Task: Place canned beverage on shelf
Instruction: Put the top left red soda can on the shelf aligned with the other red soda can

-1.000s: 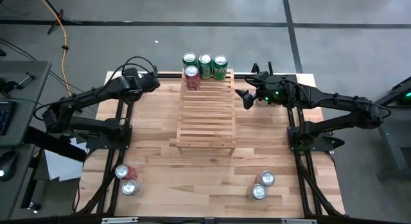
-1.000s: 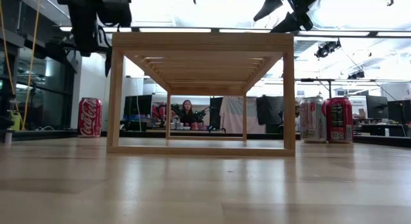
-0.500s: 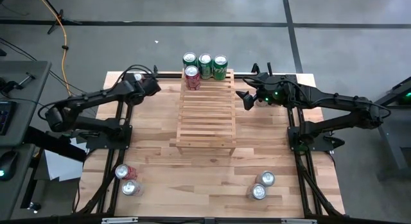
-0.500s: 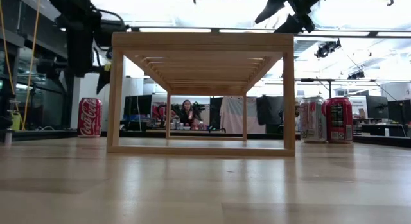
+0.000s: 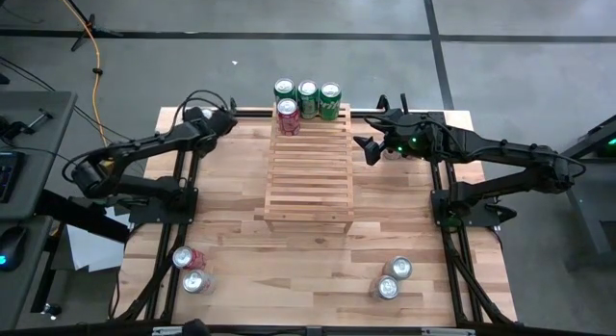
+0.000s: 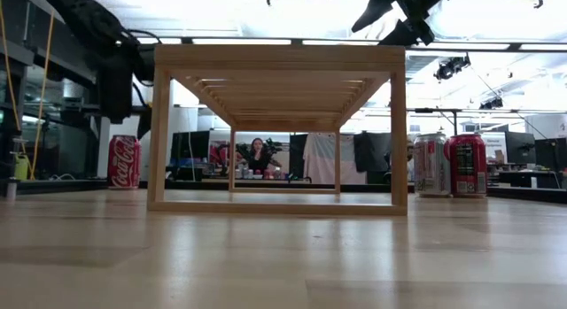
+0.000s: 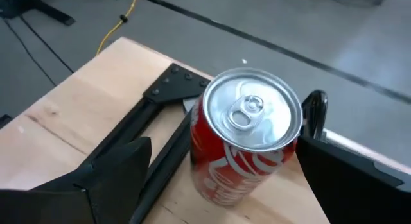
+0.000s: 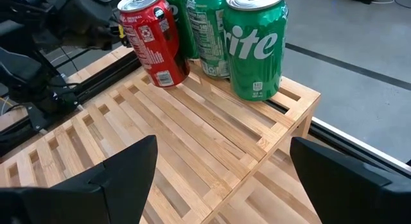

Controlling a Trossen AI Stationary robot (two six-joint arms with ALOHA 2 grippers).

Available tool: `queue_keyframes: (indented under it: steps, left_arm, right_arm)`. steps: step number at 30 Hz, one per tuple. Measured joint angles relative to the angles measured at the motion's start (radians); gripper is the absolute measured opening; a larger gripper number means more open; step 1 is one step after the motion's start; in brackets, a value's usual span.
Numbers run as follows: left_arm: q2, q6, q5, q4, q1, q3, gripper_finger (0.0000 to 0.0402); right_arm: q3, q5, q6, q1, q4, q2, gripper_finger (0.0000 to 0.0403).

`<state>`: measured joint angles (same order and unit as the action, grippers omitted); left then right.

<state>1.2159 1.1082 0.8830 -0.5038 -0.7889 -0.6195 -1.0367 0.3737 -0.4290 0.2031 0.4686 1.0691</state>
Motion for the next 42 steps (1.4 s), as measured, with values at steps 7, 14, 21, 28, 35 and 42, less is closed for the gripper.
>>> queue_keyframes:
  steps: [7, 14, 21, 28, 35, 42]
  left_arm:
    - [0.064, -0.076, 0.043, 0.097, -0.042, 0.000, 0.0381]
    - [0.153, -0.011, 0.075, 0.116, -0.040, -0.002, 0.0381]
    - [0.223, 0.035, 0.132, 0.133, -0.033, -0.002, 0.0381]
    - [0.271, 0.082, 0.182, 0.163, -0.027, -0.001, 0.0381]
    - [0.314, 0.085, 0.179, 0.242, -0.027, -0.001, 0.0345]
    - [0.315, 0.066, 0.177, 0.264, -0.029, -0.001, 0.0278]
  right_arm:
    - [0.000, 0.000, 0.000, 0.000, 0.000, 0.000, 0.0342]
    - [0.000, 0.000, -0.003, 0.000, -0.002, 0.000, 0.0342]
    - [0.000, 0.001, -0.026, 0.000, -0.002, 0.000, 0.0342]
    - [0.000, 0.002, -0.044, 0.000, -0.002, 0.000, 0.0342]
    - [0.000, 0.002, -0.066, 0.000, -0.002, 0.000, 0.0342]
    - [0.000, 0.001, -0.084, 0.000, -0.002, 0.000, 0.0342]
